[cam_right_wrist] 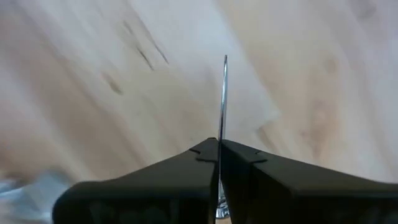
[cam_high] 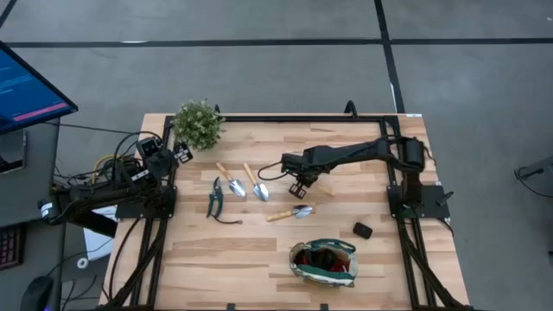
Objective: Pick & Place Garden tools in Gardening bag
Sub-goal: Put the brown trowel into the gardening bag
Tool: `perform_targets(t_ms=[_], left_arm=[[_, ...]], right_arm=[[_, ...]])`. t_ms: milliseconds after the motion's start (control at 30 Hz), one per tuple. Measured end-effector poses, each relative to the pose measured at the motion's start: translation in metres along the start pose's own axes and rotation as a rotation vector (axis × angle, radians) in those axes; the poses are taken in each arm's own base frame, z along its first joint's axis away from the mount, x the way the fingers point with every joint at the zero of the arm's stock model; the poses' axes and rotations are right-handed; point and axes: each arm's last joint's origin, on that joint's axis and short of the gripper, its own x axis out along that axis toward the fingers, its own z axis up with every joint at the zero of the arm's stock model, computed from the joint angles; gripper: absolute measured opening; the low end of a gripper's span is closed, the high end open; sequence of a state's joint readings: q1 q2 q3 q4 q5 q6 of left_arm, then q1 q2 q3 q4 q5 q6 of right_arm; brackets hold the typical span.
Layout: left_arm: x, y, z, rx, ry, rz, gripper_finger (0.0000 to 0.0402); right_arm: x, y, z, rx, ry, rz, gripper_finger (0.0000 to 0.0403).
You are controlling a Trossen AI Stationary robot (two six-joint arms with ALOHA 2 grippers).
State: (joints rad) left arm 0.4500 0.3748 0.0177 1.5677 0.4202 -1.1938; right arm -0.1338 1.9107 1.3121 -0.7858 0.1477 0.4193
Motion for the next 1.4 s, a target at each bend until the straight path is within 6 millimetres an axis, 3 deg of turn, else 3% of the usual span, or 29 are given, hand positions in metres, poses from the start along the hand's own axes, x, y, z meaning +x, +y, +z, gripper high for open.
perform_targets(t_ms=[67,200,400,600,800,1033,1267,1400], left_arm=[[0.000,0.000,0.000,0.000,0.000,0.000,0.0017],[0.000,0.000,0.000,0.000,0.000,0.000,0.0017],[0.000,0.000,0.000,0.000,0.000,0.000,0.0017],[0.000,0.000,0.000,0.000,0.000,0.000,0.0017],[0.000,0.000,0.000,0.000,0.000,0.000,0.0017],[0.000,0.000,0.000,0.000,0.000,0.001,0.0017],[0.000,0.000,0.000,0.000,0.000,0.001,0.0017],[0.000,0.000,0.000,0.000,0.000,0.000,0.0017]], right_arm=[[-0.023,0.001,0.000,0.013,-0.075,0.014,0.0001],[-0.048,0.007,-0.004,0.023,-0.168,0.012,0.0001],[-0.104,0.025,-0.015,0.025,-0.392,0.130,0.0000],[-0.168,0.044,-0.036,0.022,-0.647,0.345,0.0000],[-0.215,0.057,-0.059,0.012,-0.809,0.536,0.0000],[-0.252,0.079,-0.084,-0.035,-0.985,0.721,0.0000],[-0.273,0.112,-0.113,-0.133,-1.092,0.906,0.0000],[-0.284,0.129,-0.139,-0.158,-1.115,0.983,0.0000]])
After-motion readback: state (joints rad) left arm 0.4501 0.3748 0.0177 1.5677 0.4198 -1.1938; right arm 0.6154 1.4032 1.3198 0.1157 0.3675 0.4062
